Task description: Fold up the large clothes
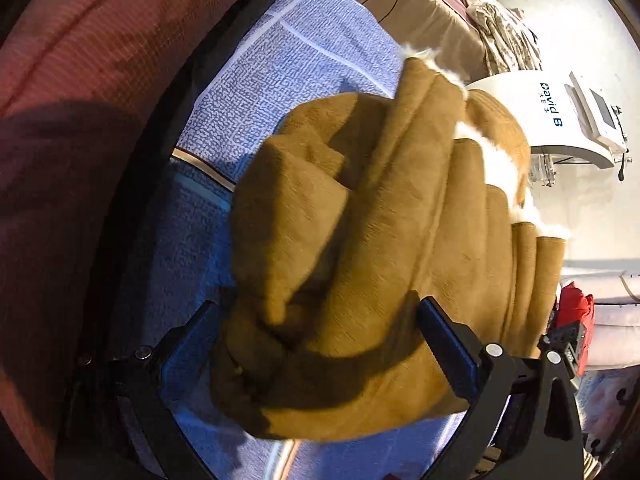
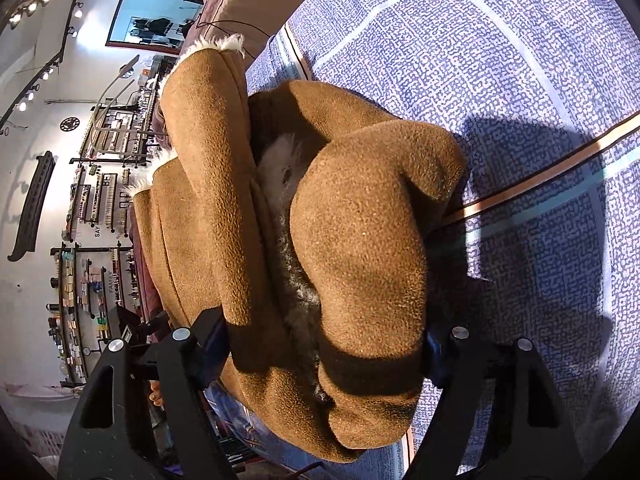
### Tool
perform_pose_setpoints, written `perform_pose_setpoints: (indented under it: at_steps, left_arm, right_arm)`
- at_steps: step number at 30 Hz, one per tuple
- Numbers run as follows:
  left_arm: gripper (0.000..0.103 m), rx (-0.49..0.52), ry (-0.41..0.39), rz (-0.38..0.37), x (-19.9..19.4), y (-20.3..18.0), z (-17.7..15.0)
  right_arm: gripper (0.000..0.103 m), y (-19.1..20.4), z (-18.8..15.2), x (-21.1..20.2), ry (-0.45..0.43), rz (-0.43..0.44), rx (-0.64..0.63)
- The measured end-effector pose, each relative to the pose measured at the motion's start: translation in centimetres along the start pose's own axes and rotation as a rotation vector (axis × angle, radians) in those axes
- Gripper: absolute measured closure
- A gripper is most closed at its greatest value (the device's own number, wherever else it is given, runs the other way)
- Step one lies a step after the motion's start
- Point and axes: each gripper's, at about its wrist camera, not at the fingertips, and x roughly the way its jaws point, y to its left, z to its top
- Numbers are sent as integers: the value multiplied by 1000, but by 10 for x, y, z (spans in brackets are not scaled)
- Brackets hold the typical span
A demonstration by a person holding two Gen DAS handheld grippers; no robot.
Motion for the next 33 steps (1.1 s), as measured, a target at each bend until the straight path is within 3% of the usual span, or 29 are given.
perform_pose_setpoints:
  at_steps: [2,8,22,28,33]
  left_arm:
    - [5,-53,17,-53,9,10,5]
    - [5,-4,34,-81,24,8,19]
    - [8,-43,27,-76,29,-1,29]
    - [31,-42,-16,-67,16,-14,21]
    - [53,-37,-44,-66,-5,-21,12]
  right_arm:
    - [28,3,2,0,-1,-8,6]
    - [28,7,-3,-4,-2,-31,15]
    - [24,8,-1,0,9,-43,36]
    - [24,8,-7,-3,-10,-58,34]
    - [31,20,-16,-13,-42,-92,14]
